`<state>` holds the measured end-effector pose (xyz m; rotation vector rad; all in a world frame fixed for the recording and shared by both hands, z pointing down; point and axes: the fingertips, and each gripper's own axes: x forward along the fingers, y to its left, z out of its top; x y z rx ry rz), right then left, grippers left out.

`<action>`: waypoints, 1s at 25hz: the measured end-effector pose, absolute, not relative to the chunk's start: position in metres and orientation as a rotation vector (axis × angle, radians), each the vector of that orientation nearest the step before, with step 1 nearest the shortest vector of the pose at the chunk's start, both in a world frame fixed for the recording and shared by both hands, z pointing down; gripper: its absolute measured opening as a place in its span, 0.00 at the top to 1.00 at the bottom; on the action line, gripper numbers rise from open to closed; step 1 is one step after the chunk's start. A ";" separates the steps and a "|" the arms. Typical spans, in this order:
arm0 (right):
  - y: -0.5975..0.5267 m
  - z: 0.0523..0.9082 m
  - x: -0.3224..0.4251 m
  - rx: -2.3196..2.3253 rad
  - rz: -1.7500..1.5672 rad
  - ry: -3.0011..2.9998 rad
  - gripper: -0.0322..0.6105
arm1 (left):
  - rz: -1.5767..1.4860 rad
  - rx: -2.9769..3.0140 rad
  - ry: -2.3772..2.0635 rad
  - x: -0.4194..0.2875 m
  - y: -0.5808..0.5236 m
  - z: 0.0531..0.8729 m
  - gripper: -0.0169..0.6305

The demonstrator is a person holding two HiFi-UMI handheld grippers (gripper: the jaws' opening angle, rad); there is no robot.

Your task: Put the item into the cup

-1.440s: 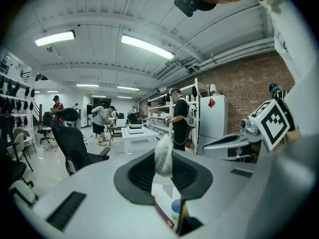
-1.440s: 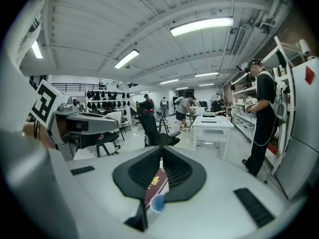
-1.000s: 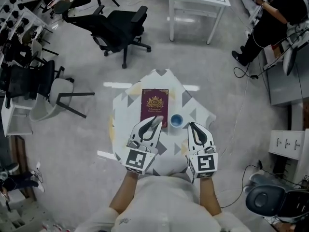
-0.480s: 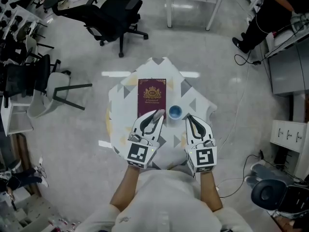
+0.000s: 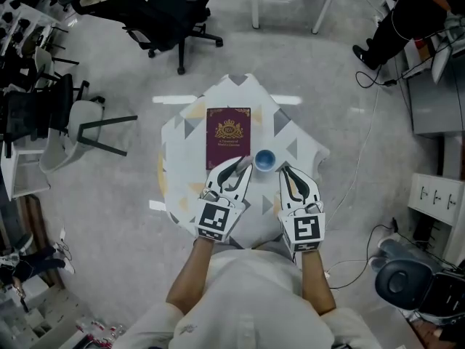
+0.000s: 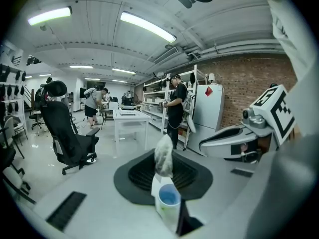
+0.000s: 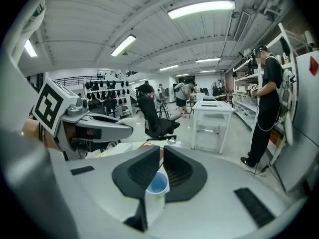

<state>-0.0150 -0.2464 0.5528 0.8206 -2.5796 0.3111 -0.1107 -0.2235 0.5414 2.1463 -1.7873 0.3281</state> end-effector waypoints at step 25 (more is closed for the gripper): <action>-0.244 0.612 -0.011 0.777 0.371 -2.491 0.94 | 0.403 2.123 -1.644 -0.097 -0.233 0.614 0.87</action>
